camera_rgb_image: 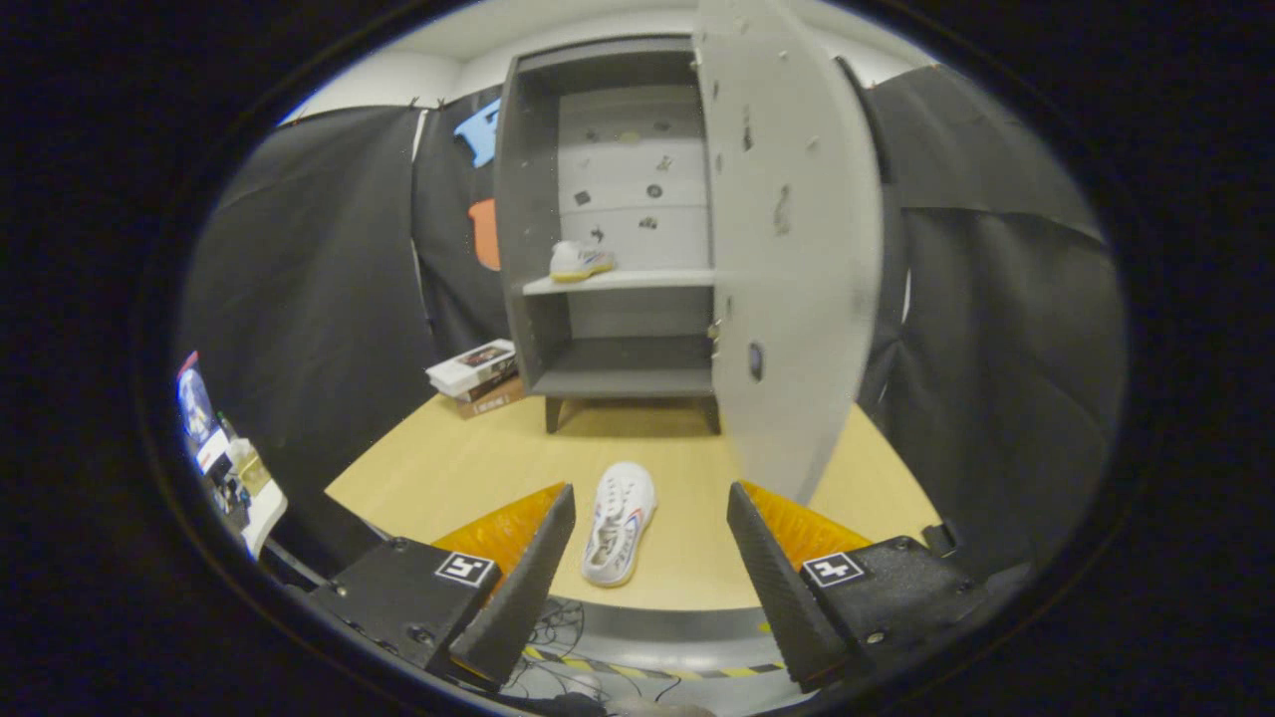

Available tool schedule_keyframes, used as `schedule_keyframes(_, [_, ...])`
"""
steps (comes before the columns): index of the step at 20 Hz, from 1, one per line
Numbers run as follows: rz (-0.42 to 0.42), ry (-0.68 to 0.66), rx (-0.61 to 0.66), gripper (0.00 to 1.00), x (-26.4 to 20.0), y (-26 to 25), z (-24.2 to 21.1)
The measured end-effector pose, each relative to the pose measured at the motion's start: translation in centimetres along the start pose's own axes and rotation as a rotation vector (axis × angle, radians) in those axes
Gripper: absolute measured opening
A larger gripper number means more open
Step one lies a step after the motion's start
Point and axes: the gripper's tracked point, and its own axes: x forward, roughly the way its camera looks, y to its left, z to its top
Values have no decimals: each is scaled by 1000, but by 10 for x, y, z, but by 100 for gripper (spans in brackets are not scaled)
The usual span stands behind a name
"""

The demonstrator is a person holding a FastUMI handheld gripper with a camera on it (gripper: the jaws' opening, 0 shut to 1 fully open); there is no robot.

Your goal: Open the shoe cabinet door, grab the shoes and put them into the shoe cabinet, then close the shoe cabinet door.

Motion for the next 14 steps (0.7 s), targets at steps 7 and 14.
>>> schedule_keyframes(7, [39,150,-19,97,60,37,-45])
schedule_keyframes(14, [0,339,134,97,89,49,-76])
